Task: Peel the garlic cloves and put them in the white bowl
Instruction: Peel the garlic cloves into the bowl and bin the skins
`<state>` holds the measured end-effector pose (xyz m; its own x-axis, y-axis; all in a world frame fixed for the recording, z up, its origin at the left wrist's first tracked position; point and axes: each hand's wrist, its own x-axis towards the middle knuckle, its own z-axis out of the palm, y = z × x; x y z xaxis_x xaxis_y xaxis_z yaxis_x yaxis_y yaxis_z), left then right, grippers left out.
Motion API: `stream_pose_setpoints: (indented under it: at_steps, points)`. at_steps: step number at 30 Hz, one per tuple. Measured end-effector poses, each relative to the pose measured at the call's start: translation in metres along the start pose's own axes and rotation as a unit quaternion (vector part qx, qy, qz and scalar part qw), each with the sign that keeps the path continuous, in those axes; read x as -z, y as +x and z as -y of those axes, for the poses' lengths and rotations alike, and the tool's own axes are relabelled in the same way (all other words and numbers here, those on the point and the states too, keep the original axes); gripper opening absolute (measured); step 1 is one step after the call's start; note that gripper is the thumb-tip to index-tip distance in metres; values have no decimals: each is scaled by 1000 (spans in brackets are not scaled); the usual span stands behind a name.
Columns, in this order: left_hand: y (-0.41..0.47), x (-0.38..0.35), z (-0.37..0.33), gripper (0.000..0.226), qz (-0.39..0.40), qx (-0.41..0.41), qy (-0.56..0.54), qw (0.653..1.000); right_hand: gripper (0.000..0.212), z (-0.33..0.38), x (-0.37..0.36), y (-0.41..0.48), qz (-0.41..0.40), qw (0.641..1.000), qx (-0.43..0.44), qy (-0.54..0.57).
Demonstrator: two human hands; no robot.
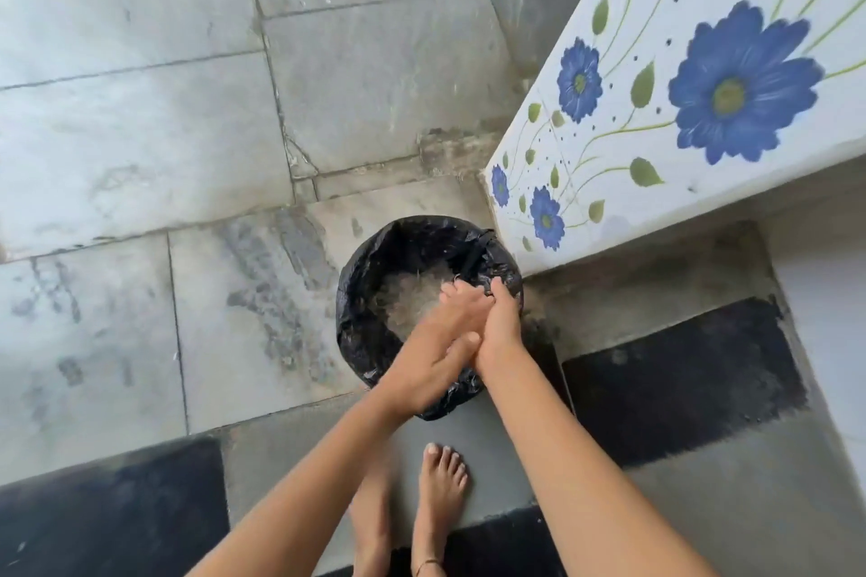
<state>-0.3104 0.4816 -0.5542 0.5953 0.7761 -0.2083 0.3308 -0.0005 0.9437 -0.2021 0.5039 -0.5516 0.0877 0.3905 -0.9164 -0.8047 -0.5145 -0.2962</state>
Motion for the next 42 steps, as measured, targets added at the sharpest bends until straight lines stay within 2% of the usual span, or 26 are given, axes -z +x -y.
stream_pose_setpoints:
  at_steps: [2,4,6,7,9,11,12,13,15,16,18,20,23,25,27,29,31,36,40,42]
  points:
    - [7,-15,31,51,68,17,24,997,70,-1,10,14,15,1000,-15,11]
    - [18,-14,69,50,94,141,101,980,74,-5,22,21,14,999,-34,-7]
    - [31,-3,88,47,62,254,122,958,76,-7,33,20,11,999,-45,-25]
    - [35,-1,88,47,29,251,97,963,75,-8,37,20,11,999,-44,-30]
    - [39,-6,64,47,1,158,19,987,73,-6,42,20,1,999,-37,-37]
    - [31,-21,43,50,49,65,10,997,72,-5,39,20,-2,999,-42,-35]
    - [25,-29,45,52,66,49,30,996,72,-6,35,18,7,998,-48,-33]
    - [22,-31,54,53,72,75,55,993,74,-7,32,16,18,998,-57,-37]
    - [28,-25,74,48,44,227,70,970,76,-7,30,13,43,996,-62,-47]
    - [32,-19,79,47,27,274,62,959,75,-6,30,11,53,996,-54,-53]
    - [38,-8,76,46,-7,261,40,965,68,-2,28,7,52,994,-32,-86]
    - [43,3,61,42,-45,228,47,971,57,4,24,0,26,985,7,-171]
    - [36,18,28,38,-122,228,102,961,38,10,17,-21,-33,941,112,-317]
    - [24,31,-10,37,-148,220,111,958,38,16,15,-45,-52,875,201,-436]
    - [8,42,-54,39,-154,207,124,958,43,24,10,-75,-60,791,271,-545]
    - [-12,58,-112,41,-154,184,149,959,49,36,1,-126,-74,727,328,-598]
    - [-35,80,-178,43,-155,156,183,958,50,48,-9,-193,-96,687,382,-611]
    - [-106,117,-322,48,-137,81,270,949,47,53,-14,-350,-117,643,480,-585]
    - [-155,116,-403,50,-125,-8,312,942,48,39,-7,-450,-152,624,557,-527]
    - [-170,108,-430,50,-130,-61,311,940,50,24,2,-484,-192,632,587,-468]
